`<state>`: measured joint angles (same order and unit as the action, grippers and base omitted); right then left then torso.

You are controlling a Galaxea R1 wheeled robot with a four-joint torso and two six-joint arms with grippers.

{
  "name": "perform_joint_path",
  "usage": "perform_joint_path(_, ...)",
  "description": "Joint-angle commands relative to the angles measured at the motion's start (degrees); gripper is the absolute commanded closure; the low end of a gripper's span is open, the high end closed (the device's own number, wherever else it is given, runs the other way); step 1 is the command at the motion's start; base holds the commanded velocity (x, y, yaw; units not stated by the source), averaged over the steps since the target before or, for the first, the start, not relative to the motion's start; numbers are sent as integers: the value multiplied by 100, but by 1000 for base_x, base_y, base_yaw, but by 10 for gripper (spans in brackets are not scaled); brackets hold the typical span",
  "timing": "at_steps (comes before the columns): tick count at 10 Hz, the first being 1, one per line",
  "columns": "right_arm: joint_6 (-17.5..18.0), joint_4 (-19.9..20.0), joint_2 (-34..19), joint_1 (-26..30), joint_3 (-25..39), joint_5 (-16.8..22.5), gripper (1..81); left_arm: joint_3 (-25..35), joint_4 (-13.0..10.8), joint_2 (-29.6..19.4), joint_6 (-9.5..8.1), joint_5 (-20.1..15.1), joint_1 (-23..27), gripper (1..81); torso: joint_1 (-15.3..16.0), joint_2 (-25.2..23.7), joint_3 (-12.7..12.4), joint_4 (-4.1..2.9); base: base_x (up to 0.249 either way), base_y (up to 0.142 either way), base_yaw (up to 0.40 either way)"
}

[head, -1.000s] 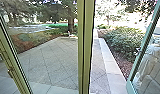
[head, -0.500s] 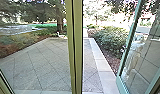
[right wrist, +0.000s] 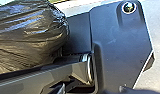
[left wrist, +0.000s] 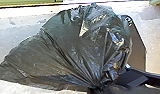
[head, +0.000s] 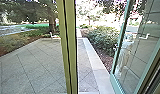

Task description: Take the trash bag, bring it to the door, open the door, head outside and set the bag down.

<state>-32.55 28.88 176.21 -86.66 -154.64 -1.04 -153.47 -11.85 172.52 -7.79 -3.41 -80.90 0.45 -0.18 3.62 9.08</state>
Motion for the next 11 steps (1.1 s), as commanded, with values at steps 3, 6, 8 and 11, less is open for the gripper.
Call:
perform_joint_path(3, -41, -146, 101, 232, 40, 394, 10, 18, -10, -33, 6, -300, 315, 811, 0, 0, 0, 0, 0, -20, -36)
perform_joint_path(6, -41, -155, 83, 223, 32, 402, 10, 18, -46, -7, -3, -239, 315, 811, 0, 0, 0, 0, 0, 0, 0)
perform_joint_path(8, -41, -155, 83, 223, 22, 402, 10, 10, -46, -7, -3, -221, 315, 811, 0, 0, 0, 0, 0, 0, 0)
perform_joint_path(11, -41, -146, 92, 223, 22, 402, 10, 10, -37, -16, -3, -221, 324, 811, 0, 0, 0, 0, 0, 0, 0)
